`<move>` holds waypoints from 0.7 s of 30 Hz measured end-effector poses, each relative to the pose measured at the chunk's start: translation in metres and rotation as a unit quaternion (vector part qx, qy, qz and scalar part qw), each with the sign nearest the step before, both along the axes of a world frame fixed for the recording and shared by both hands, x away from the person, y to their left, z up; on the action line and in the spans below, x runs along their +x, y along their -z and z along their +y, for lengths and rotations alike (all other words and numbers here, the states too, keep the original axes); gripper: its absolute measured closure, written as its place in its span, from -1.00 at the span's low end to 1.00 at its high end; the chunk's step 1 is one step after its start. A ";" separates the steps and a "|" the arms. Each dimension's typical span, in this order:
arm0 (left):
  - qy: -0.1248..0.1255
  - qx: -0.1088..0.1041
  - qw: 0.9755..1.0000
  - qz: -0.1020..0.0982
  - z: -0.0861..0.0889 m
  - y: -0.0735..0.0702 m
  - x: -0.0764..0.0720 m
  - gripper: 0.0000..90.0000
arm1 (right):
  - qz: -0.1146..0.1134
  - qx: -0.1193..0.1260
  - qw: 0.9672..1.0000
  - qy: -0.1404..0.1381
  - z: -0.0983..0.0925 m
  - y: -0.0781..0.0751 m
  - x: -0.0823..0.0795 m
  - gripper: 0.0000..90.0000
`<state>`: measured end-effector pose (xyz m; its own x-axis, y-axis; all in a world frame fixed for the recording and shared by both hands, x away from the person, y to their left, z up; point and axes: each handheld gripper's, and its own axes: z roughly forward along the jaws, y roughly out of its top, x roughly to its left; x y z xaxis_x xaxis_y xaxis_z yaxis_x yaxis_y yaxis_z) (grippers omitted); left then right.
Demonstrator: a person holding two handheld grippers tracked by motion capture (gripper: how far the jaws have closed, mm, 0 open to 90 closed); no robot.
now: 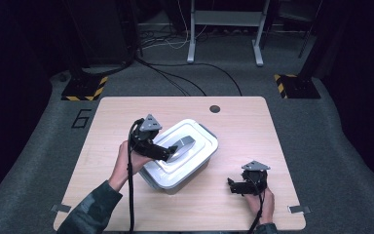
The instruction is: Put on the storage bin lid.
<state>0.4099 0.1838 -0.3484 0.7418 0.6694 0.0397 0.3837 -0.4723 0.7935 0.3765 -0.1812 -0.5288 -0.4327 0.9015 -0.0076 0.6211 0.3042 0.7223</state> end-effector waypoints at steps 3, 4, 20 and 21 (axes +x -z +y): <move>-0.015 -0.004 1.000 -0.004 0.013 -0.004 0.001 -0.90 | 0.000 0.000 1.000 0.000 0.000 0.000 0.000 -0.94; -0.015 -0.004 1.000 -0.004 0.013 -0.004 0.001 -0.91 | 0.000 0.000 1.000 0.000 0.000 0.000 0.000 -0.94; -0.093 -0.022 0.995 -0.006 0.083 -0.004 0.009 -0.95 | 0.000 0.001 1.000 0.001 0.000 0.000 0.000 -0.94; -0.099 -0.024 0.995 -0.003 0.088 -0.003 0.010 -0.95 | 0.000 0.000 1.000 0.001 0.000 0.000 0.000 -0.94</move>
<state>0.4194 0.2717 -0.3458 0.5958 0.8031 0.0077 0.4601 -0.3491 0.8164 0.3764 -0.1811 -0.5289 -0.4311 0.9023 -0.0075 0.6210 0.3027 0.7230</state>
